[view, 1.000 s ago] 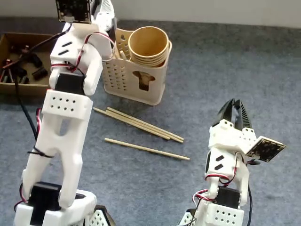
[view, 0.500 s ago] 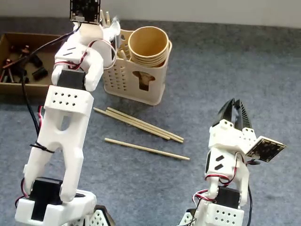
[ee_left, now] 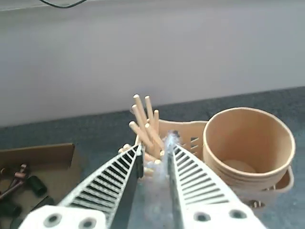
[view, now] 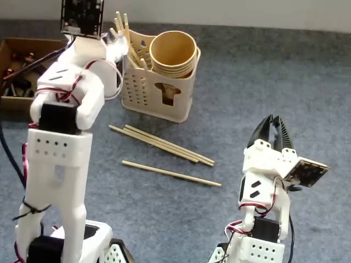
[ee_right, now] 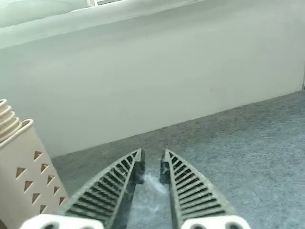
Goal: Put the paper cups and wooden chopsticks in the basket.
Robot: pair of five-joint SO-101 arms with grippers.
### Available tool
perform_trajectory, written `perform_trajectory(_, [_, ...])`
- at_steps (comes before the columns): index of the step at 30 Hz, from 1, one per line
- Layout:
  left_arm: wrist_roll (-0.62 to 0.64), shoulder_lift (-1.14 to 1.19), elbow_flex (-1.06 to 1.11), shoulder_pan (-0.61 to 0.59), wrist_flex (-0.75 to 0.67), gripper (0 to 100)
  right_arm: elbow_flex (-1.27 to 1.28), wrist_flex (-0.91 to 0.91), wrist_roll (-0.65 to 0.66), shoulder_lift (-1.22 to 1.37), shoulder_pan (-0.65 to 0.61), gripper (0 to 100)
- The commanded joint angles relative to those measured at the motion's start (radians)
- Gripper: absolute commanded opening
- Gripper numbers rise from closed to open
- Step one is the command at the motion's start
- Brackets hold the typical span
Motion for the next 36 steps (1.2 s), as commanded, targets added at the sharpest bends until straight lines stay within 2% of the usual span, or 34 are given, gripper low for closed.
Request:
perform_trajectory(1, [-0.051,-0.059,-0.042,-0.053,0.091,3,0.044,-0.024,0.051,-0.013,-0.039,7.4])
perform_trajectory(6, [-0.071,-0.107,-0.021,-0.136,0.226,1,0.045,-0.022,0.06,-0.013,-0.039,7.4])
perform_trajectory(10, [-0.075,-0.182,0.127,-0.173,0.233,1,0.045,-0.019,0.06,-0.013,-0.039,7.3])
perform_trajectory(20, [-0.075,-0.495,0.728,-0.312,-0.08,1,0.045,-0.019,0.06,-0.012,-0.039,7.3])
perform_trajectory(25, [-0.075,-0.572,0.892,-0.318,-0.101,1,0.045,-0.019,0.06,-0.012,-0.044,7.3])
perform_trajectory(28, [-0.071,-0.593,0.972,-0.315,-0.114,1,0.045,-0.018,0.061,-0.012,-0.091,7.3])
perform_trajectory(32, [-0.037,-0.607,1.107,-0.323,-0.213,1,0.056,0.019,0.115,-0.012,-0.124,7.3])
perform_trajectory(36, [0.028,-0.627,1.211,-0.374,-0.316,1,0.045,0.136,0.167,-0.012,-0.211,7.3])
